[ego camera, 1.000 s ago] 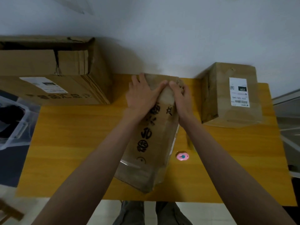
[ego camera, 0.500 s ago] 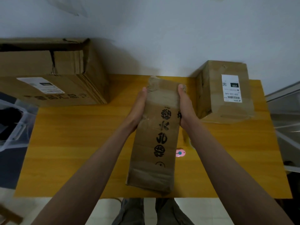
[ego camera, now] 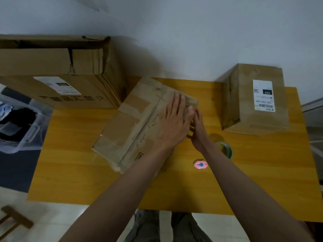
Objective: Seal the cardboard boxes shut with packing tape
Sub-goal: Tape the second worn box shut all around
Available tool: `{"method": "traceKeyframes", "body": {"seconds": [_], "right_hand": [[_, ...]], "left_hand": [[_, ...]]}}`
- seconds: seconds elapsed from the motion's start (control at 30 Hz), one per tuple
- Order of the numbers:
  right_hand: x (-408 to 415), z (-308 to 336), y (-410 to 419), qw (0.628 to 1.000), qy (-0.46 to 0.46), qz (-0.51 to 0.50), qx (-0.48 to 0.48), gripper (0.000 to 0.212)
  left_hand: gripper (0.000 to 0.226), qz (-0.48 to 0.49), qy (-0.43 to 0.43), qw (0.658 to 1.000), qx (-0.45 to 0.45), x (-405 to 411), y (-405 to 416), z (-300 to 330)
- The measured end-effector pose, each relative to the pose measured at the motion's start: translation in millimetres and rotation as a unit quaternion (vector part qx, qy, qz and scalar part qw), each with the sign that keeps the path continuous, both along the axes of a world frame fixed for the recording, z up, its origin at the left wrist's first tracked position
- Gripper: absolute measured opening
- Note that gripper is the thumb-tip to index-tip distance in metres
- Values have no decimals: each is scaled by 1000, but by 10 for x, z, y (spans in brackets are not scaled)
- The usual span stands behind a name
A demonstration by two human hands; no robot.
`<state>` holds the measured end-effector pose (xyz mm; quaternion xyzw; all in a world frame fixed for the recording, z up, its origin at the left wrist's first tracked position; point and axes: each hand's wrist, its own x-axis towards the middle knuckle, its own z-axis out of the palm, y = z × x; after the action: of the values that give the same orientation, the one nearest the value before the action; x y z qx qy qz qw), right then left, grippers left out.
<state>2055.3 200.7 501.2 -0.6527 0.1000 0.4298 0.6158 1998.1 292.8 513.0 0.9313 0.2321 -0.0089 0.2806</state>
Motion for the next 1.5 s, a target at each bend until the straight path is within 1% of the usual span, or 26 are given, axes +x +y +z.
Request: {"method": "traceKeyframes", "body": {"seconds": [0.1,0.13,0.17,0.2,0.27,0.33,0.43,0.53,0.6,0.7,0.8,0.87,1.07,1.13,1.2,1.27,1.37,1.43,1.5], "right_hand": [[1,-154,-85,1000,22,1,-16,93],[-3,-197,-99,999,30,-3,-19,90],[-8,-229,-111,999,36,-7,-19,90],[-19,-250,-106,999,40,-5,-17,93],[-63,-268,-54,999,43,4,-13,100],[-113,-266,22,999,36,8,-19,97],[-113,-272,99,999,19,0,-28,89],[-79,-287,103,999,3,0,-38,90],[-89,-298,111,999,-4,1,-43,88],[-147,-283,166,999,-11,-9,-44,79],[-177,-312,191,998,-38,-20,-45,76],[-190,-335,199,998,-49,-22,-42,76],[-215,-310,215,997,-42,-25,-56,76],[-230,-297,214,997,-41,-27,-67,78],[-244,-294,214,996,-47,-26,-75,79],[-240,-282,230,995,-48,-28,-77,78],[-248,-265,249,995,-49,-29,-84,78],[-249,-254,245,995,-49,-28,-86,77],[-241,-251,262,995,-27,-25,-88,79]], "left_hand": [[74,-32,-18,998,-47,48,-12,-45],[72,-47,-17,997,-51,53,4,-63],[70,-57,-11,997,-43,58,41,-94],[69,-65,-1,998,-16,68,103,-148],[69,-85,35,993,80,66,274,-263],[71,-100,52,984,141,44,445,-345],[72,-105,34,982,151,-40,703,-395],[72,-93,27,983,158,-234,870,-423],[74,-90,27,981,169,-423,858,-421],[76,-97,34,980,170,-761,749,-405],[77,-89,48,978,181,-1096,611,-383],[76,-82,41,980,178,-1289,539,-365],[77,-27,22,986,161,-1792,501,-332],[82,39,18,987,157,-1926,657,-352],[87,126,24,980,151,-1991,867,-357],[88,186,31,973,135,-1989,1023,-350],[80,230,26,967,110,-1929,1112,-346],[71,242,15,965,105,-1916,1181,-350],[65,247,6,965,90,-1925,1322,-345]]}}
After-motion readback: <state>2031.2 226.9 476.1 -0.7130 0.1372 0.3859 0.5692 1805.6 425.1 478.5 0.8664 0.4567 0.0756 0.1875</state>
